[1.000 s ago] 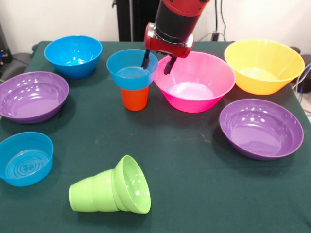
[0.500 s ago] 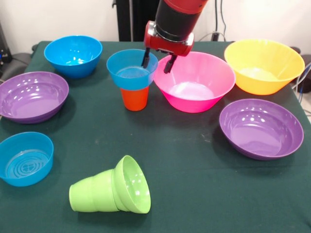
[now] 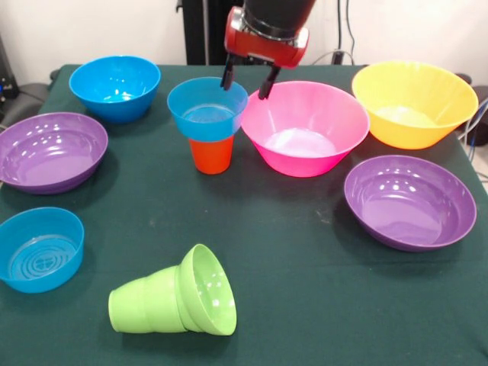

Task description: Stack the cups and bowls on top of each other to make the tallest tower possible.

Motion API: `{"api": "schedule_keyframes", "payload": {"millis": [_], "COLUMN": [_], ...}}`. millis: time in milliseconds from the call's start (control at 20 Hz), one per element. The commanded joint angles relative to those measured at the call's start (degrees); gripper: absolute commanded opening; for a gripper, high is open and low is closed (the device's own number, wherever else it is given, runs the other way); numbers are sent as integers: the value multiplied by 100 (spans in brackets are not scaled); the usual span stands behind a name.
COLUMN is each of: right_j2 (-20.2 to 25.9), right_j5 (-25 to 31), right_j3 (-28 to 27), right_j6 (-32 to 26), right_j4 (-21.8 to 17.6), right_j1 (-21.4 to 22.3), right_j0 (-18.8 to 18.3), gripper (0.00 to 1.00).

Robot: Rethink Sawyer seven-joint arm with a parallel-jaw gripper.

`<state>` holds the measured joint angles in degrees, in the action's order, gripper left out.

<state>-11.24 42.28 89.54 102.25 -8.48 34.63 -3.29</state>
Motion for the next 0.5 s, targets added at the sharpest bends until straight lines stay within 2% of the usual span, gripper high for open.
{"api": "schedule_keyframes", "payload": {"millis": [50,150,250,400,500], "right_j2": [558,594,680,777,787], "right_j5": [940,1040,896,987,1293], "right_j3": [-89,-146,-118,-461,-797], "right_j6": [20,-29,-48,-117,-181], "right_j4": [121,129,158,128,91], "right_j1": [383,460,518,450,398], "right_j0": [-19,-61,-113,-163,-175], "gripper": [100,100,100,100,100]}}
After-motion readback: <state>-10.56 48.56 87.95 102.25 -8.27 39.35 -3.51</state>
